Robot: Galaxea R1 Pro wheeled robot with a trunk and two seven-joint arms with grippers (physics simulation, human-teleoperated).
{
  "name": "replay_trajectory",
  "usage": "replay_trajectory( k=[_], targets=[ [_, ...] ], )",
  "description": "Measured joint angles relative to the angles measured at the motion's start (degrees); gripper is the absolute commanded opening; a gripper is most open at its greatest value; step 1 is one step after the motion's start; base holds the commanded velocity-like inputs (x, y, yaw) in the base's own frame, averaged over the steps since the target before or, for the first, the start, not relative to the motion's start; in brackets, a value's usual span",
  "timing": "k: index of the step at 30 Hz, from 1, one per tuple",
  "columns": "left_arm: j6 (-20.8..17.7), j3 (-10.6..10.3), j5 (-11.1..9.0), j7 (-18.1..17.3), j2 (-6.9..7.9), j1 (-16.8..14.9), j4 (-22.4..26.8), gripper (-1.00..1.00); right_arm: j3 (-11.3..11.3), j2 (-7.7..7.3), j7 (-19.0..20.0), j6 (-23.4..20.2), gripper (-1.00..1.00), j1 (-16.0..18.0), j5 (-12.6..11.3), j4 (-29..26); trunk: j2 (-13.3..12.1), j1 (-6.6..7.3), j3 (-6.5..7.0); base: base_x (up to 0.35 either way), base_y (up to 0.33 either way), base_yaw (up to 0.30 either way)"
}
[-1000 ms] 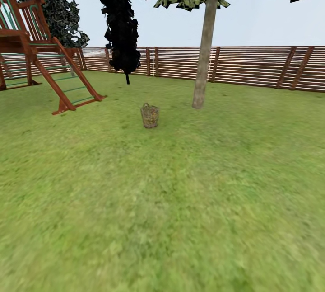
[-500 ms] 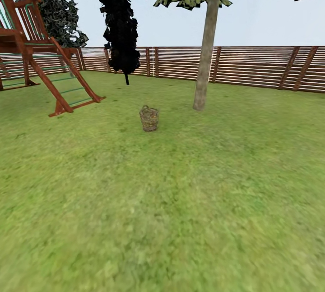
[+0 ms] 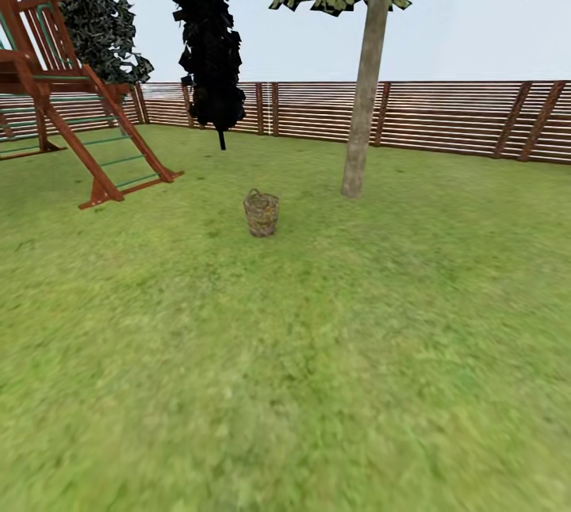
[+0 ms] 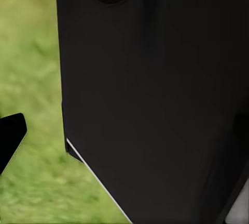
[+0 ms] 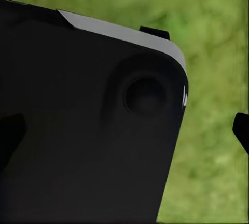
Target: Take the three Easter eggs out of the wicker basket on the lawn in the garden, then place them on the lawn next to a single tree (choose any tree) so that all three eggs are next to the same tree and none are left in the basket.
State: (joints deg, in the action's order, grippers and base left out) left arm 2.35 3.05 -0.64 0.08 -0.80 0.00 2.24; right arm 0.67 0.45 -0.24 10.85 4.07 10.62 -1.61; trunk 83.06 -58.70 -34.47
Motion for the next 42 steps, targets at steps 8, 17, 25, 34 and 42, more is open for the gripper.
replay_trajectory(
  k=[8, 17, 25, 34, 42],
  targets=[
    [0.05, 0.00, 0.00, 0.00, 0.02, 0.00, 0.02, 1.00, -0.14, 0.15, -0.08, 0.32, 1.00, 0.04, 0.32, -0.13, 0.00, 0.00, 0.00, 0.338, 0.000, 0.000],
    [0.03, 0.00, 0.00, 0.00, 0.02, 0.00, 0.01, 1.00, -0.06, 0.00, 0.16, 0.33, 1.00, 0.04, 0.48, -0.10, 0.00, 0.00, 0.00, 0.337, 0.000, 0.002],
    [0.07, 0.00, -0.02, 0.00, 0.03, 0.00, 0.02, 1.00, 0.08, 0.30, 0.16, 0.33, 1.00, 0.04, 0.66, -0.01, 0.00, 0.00, 0.00, 0.337, 0.000, 0.221],
    [0.07, 0.00, -0.05, 0.00, 0.03, 0.00, 0.01, 1.00, 0.09, 0.21, 0.16, 0.33, 1.00, 0.04, 0.67, -0.02, 0.00, 0.00, 0.00, 0.337, 0.000, 0.049],
    [0.06, 0.00, -0.02, 0.00, 0.02, 0.00, -0.01, 1.00, 0.09, 0.30, 0.16, 0.33, 1.00, 0.04, 0.74, 0.01, 0.00, 0.00, 0.00, 0.337, 0.000, 0.121]
  ],
)
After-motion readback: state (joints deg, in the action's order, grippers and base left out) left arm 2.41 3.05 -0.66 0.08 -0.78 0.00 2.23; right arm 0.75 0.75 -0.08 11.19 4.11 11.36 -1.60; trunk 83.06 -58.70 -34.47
